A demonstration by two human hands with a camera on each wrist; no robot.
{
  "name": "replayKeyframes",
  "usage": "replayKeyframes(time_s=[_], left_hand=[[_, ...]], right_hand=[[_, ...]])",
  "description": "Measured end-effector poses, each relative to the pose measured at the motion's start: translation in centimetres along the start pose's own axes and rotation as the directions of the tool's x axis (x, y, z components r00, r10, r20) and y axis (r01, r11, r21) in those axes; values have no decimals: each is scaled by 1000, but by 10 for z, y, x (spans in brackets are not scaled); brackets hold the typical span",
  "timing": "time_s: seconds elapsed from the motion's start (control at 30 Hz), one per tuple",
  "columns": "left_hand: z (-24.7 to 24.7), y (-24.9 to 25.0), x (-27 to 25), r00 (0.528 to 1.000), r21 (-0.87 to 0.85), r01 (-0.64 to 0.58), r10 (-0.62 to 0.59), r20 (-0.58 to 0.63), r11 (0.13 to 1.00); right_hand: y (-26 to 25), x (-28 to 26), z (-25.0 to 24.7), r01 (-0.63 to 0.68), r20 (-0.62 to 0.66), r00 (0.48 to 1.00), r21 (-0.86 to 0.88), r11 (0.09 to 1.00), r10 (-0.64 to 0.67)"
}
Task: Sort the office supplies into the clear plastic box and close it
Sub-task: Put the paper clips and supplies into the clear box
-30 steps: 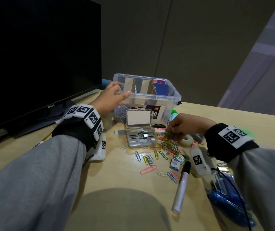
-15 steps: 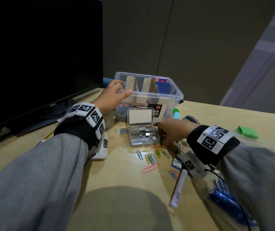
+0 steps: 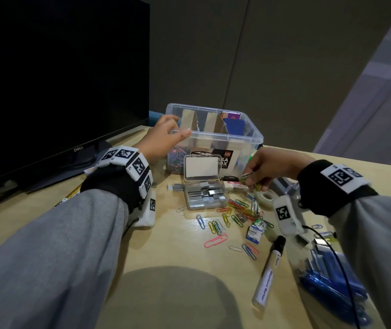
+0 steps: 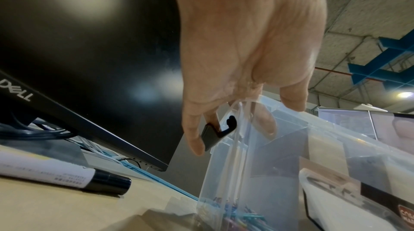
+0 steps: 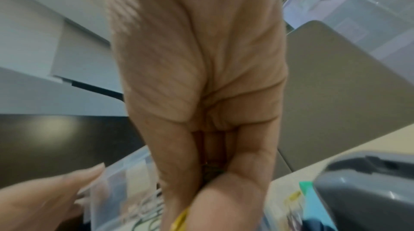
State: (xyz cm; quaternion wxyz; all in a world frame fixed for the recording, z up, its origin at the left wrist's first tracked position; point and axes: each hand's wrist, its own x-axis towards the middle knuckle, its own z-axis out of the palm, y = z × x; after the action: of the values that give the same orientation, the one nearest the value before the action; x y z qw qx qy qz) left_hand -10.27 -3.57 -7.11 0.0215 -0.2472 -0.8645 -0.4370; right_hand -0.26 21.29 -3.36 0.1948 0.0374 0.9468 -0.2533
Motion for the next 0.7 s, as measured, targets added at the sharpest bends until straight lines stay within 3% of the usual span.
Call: replayKeyframes(time_s=[0.13,0.23,0.3,0.4,0.47,0.53,0.7], left_hand=[[0,1,-1,1000,7,8,-8,-5,1000],[-2,1,-1,1000,-8,1,-1,6,1000],[-2,1,-1,1000,-6,-2,2,10,1000],[-2,0,-1,1000,-17,3,-3,8,1000],[-2,0,-1,1000,-39,13,-13,7,999],[-3,-1,0,1000,-52,15,-15,9,999],[-4,-1,0,1000,-95,14,-11,24,995]], right_hand=[[-11,-13,-18,41,-60,998,75,996,-37],[-30,-15,-29,155,-207,972,212,965,-110],[-46,-7,-29,281,-372,916,324,903,-151],[-73,19,-22,454,-595,786,371,810,-167],[-91,40,-14,497,-683,711,322,806,-166],[-106,57,-7,471,-717,671,213,856,-191],[-127,86,8,287,-633,726,-76,955,-269]])
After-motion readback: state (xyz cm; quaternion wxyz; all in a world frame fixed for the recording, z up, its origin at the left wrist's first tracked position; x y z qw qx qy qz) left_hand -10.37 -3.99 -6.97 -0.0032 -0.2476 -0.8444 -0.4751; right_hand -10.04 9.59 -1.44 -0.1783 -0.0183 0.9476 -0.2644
